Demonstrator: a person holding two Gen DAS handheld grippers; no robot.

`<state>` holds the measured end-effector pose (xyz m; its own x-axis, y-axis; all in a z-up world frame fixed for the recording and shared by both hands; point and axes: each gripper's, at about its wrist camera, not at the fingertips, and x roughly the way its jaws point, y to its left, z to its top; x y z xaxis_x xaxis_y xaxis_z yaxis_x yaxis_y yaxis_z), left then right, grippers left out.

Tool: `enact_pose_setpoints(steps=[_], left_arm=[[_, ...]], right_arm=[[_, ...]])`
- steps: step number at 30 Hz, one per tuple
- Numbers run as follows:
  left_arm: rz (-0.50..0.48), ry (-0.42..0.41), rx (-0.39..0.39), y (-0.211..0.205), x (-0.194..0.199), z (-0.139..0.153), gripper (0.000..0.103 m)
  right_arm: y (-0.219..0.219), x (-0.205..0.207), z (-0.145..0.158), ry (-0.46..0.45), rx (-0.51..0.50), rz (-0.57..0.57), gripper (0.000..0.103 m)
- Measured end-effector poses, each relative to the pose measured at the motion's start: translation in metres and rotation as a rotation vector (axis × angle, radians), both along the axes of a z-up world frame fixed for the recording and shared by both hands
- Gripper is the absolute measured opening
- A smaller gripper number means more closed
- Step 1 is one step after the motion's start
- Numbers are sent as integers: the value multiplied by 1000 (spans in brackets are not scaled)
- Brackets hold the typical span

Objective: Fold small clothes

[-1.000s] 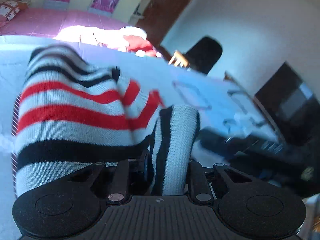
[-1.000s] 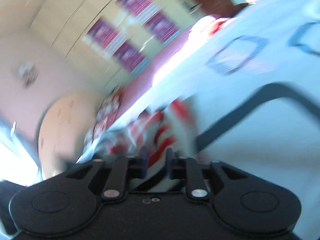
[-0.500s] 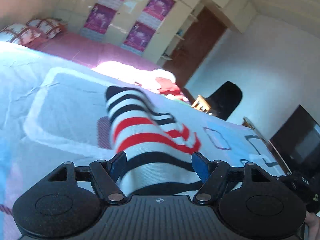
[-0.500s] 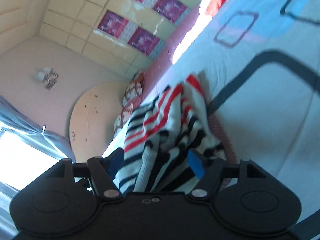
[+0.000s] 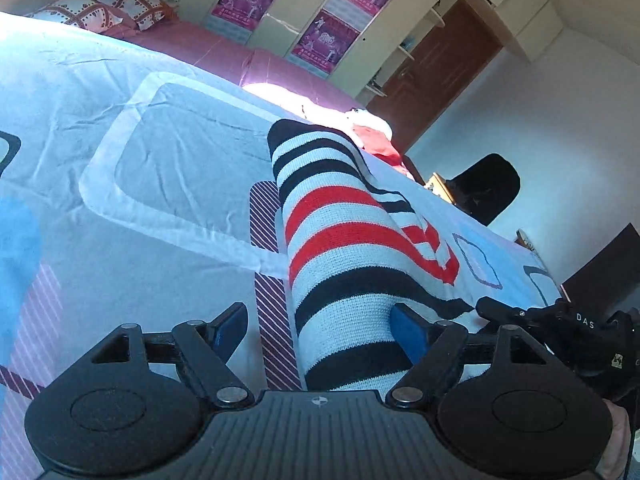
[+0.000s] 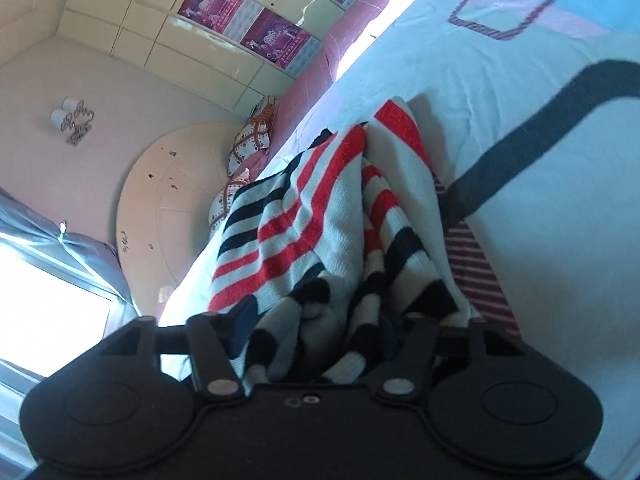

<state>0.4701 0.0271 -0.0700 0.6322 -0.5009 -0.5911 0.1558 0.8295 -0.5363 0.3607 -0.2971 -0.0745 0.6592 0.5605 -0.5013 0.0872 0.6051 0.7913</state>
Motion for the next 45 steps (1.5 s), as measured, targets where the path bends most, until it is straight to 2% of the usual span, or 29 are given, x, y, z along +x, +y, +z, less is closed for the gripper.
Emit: enact_pose_setpoints(steps=[2, 4, 7, 8, 9, 12, 16, 21, 24, 28, 30, 31, 33, 35, 39, 43, 45], left_arm=[[7, -15, -6, 1, 0, -1, 78], [20, -52, -19, 2, 0, 3, 78], [10, -27, -46, 3, 10, 0, 78], [-1, -19, -40, 2, 12, -1, 78], [-7, -19, -34, 1, 13, 0, 78], [-1, -41, -22, 0, 13, 5, 78], [-9, -28, -32, -1, 18, 5, 78], [-33, -14, -48, -7, 20, 4, 78], [-52, -8, -49, -14, 19, 2, 78], [-83, 7, -8, -28, 21, -3, 78], [-97, 9, 15, -34, 20, -5, 78], [-102, 11, 16, -35, 21, -4, 78], [-101, -24, 11, -32, 20, 5, 78], [-93, -69, -6, -26, 23, 15, 78], [-92, -71, -5, -24, 47, 21, 78], [-101, -36, 30, -31, 63, 14, 78], [-101, -17, 26, -33, 66, 7, 78]], right_arm=[[2, 2, 2, -10, -24, 11, 47], [5, 4, 3, -19, -32, 25, 48], [4, 6, 3, -26, -52, 37, 48], [6, 6, 5, -46, -78, 39, 30], [8, 6, 10, -71, -99, 47, 27], [16, 4, 28, -149, -158, 66, 26], [23, -2, 51, -233, -227, 79, 25], [18, -12, 67, -277, -270, 80, 25], [11, -18, 61, -263, -297, 76, 25], [-6, -17, 29, -171, -258, 44, 25], [-11, -12, 9, -92, -219, 59, 26], [-17, -13, 5, -90, -172, 56, 27], [-29, -16, 14, -129, -140, 15, 34], [-43, -11, 20, -173, -107, -34, 48], [-57, 26, 10, -144, -13, -61, 48], [-53, 61, -10, -69, -19, -59, 43], [-47, 67, -13, -87, -35, -51, 39]])
